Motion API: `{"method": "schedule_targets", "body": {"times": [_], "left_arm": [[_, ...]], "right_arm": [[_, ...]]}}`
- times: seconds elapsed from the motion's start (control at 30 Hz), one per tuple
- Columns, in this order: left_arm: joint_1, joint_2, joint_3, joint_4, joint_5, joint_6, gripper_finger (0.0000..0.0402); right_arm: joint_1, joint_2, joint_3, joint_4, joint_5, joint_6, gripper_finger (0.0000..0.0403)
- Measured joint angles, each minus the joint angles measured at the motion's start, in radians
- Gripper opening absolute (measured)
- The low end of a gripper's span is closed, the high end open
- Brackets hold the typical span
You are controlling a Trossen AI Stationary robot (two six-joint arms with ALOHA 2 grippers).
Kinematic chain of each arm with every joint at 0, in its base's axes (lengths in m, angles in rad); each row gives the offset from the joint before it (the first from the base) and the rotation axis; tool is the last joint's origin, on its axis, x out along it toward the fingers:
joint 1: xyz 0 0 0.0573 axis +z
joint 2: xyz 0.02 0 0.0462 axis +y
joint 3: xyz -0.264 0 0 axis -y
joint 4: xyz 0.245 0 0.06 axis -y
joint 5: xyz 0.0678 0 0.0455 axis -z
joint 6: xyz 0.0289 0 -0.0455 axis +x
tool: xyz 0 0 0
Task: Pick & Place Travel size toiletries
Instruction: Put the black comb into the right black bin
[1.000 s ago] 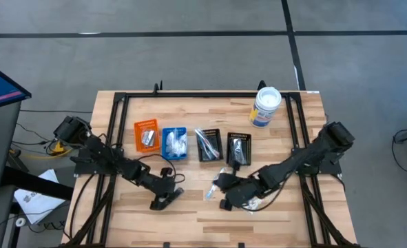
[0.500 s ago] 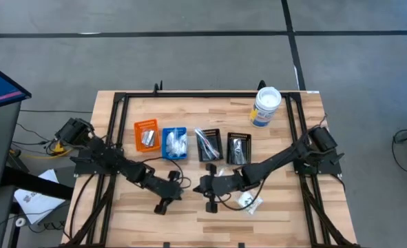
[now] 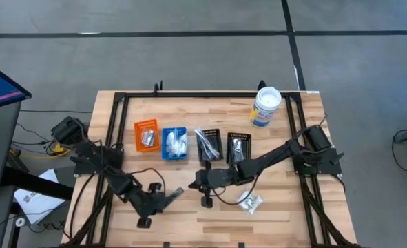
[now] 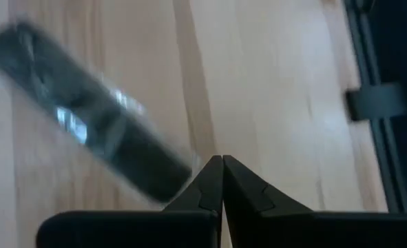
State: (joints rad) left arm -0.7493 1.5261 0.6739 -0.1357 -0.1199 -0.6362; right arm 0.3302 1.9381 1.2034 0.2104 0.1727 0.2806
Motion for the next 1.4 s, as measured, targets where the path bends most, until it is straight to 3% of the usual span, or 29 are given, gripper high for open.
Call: {"method": "schedule_targets", "body": {"times": [0.17, 0.57, 1.4], "left_arm": [[-0.045, 0.005, 0.0, -0.014, -0.011, -0.084, 0.0], [-0.002, 0.11, 0.007, -0.074, 0.028, -0.128, 0.0], [0.055, 0.108, 0.01, -0.192, -0.127, -0.129, 0.0]], "right_arm": [[-0.013, 0.0, 0.011, 0.009, -0.016, -0.001, 0.0], [0.011, 0.0, 0.011, 0.007, -0.015, -0.003, 0.0], [0.022, 0.0, 0.011, -0.008, -0.015, -0.018, 0.0]]}}
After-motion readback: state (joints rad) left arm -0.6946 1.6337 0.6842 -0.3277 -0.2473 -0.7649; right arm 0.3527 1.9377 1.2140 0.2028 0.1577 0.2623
